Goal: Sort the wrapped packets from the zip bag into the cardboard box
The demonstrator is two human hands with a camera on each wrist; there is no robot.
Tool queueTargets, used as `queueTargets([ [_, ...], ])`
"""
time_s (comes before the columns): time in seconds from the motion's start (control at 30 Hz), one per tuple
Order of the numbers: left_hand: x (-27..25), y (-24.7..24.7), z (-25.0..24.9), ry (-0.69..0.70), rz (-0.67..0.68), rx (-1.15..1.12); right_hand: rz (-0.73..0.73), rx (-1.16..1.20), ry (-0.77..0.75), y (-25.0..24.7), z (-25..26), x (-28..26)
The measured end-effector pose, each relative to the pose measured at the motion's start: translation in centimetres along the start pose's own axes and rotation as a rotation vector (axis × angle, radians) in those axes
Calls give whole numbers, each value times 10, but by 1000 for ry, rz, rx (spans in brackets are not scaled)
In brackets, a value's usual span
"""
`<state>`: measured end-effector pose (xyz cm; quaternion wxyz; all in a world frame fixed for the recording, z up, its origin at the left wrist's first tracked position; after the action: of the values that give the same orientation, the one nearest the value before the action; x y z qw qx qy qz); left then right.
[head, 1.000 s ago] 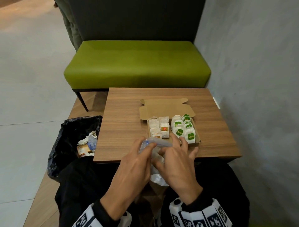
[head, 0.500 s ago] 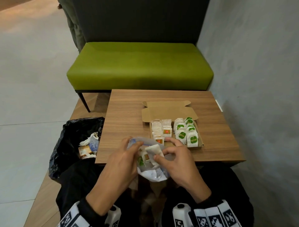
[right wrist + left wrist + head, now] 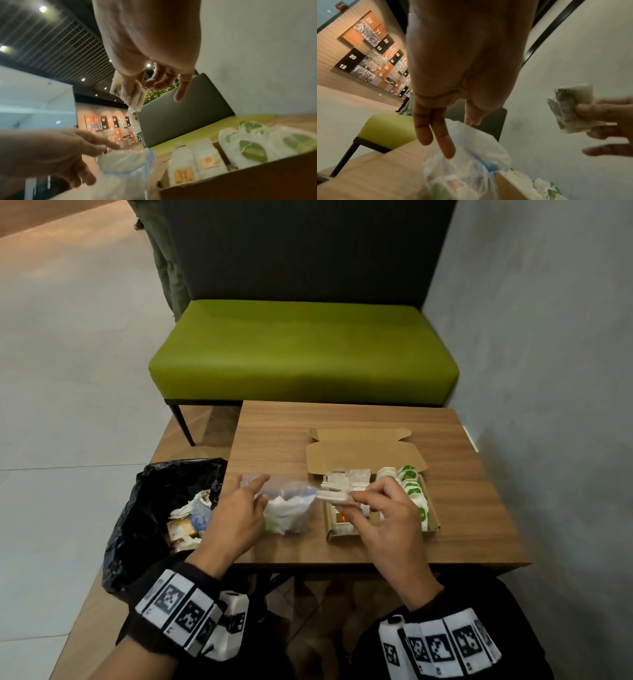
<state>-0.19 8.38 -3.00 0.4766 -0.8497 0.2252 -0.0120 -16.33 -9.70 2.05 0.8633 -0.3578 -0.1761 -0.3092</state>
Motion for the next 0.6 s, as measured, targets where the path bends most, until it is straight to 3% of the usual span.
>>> queueTargets([
  [0.1,4,-1,-5,-24,-16,38,36,-315,-220,4,3,3],
  [0.17,-7,-12,-15,-8,-151,114,44,-430,-337,8,5,4],
  [0.23,-25,-19,-34,105,-264,20,34,-456,-404,12,6,3],
  [0.3,-37,-6,-49,99,-82,-310,14,-472,-440,16,3,0],
  [0.37,-44,20,-56,-62,244,-732,3,-473,-447,18,-1,-4],
  [0.43,-46,37,-59,-157,443,-972,6,-446,-458,17,-2,-7],
  [0.5,-45,42,-62,-128,517,-1023,36,-401,-474,16,-3,-7],
  [0.6,-40,46,-61,-123,481,-1063,83,-256,-388,13,-12,-7],
])
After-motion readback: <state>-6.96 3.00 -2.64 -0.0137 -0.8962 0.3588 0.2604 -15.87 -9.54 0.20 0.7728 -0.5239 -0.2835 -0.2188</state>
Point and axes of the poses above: each hand's wrist, its own x-axis towards the middle knuckle, its own y-axis out of the palm, z = x × y, the point moved 6 cm from there along x, towards the middle knuckle, and after that the axes turned 7 degrees about -y, right-handed, at the moved point
